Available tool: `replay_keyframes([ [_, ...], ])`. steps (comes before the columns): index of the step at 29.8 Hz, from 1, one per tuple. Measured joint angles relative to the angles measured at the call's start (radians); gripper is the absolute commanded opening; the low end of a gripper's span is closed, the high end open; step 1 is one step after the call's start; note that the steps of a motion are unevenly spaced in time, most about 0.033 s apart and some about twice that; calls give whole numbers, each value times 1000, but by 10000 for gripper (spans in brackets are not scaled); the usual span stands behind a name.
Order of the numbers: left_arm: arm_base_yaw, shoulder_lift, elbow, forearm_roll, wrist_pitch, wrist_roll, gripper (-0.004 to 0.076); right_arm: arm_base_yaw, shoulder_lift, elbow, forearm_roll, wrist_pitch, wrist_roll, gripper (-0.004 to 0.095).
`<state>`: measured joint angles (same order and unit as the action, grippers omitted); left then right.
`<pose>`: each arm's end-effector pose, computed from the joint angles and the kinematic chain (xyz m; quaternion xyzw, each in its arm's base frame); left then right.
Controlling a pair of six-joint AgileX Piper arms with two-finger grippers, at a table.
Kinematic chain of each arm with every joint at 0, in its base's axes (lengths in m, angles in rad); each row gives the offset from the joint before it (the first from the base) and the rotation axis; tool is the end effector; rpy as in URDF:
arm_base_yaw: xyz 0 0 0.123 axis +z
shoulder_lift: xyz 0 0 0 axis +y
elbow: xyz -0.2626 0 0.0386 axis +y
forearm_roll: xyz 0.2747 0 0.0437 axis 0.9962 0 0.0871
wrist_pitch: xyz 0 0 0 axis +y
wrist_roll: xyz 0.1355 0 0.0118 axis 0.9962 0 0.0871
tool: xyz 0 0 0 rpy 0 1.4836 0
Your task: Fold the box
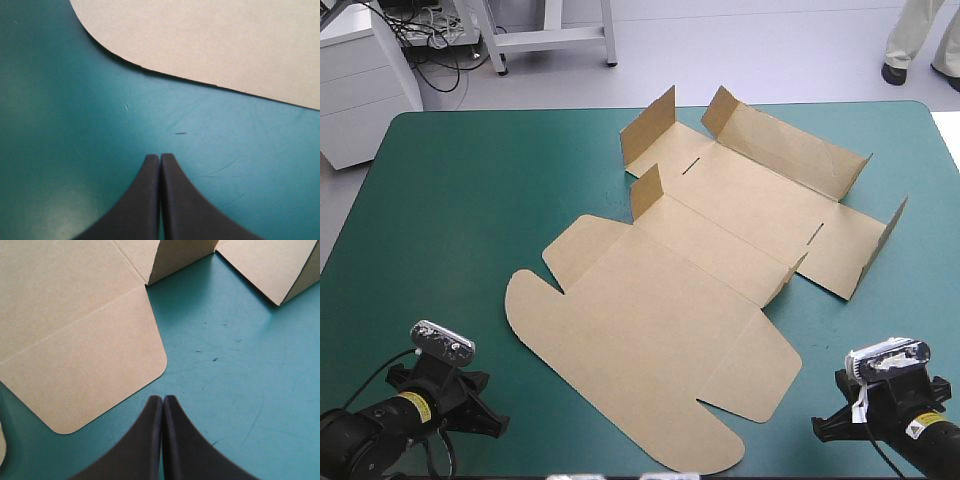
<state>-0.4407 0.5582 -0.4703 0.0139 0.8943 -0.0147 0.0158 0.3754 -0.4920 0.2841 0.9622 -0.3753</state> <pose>0.1455 -0.0670 0.2081 0.2017 0.9216 -0.0684 0.3244 0.1349 0.0334 0.2414 -0.1488 0.8976 0.0665 0.4096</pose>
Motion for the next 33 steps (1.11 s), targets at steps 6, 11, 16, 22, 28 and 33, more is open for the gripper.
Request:
replay_keyframes([
  [6,0,0,0,0,0,0,-32,0,0,0,0,0,-1,-23],
  [11,0,0,0,0,0,0,-32,0,0,0,2,-1,28,-23],
  [16,0,0,0,3,0,0,-32,0,0,-1,20,-6,80,32],
  [22,0,0,0,15,0,0,-32,0,0,-68,20,-8,141,518],
  [28,0,0,0,15,0,0,-32,0,0,-145,20,-30,317,744],
  [33,0,0,0,15,0,0,-32,0,41,-200,20,-33,438,743],
])
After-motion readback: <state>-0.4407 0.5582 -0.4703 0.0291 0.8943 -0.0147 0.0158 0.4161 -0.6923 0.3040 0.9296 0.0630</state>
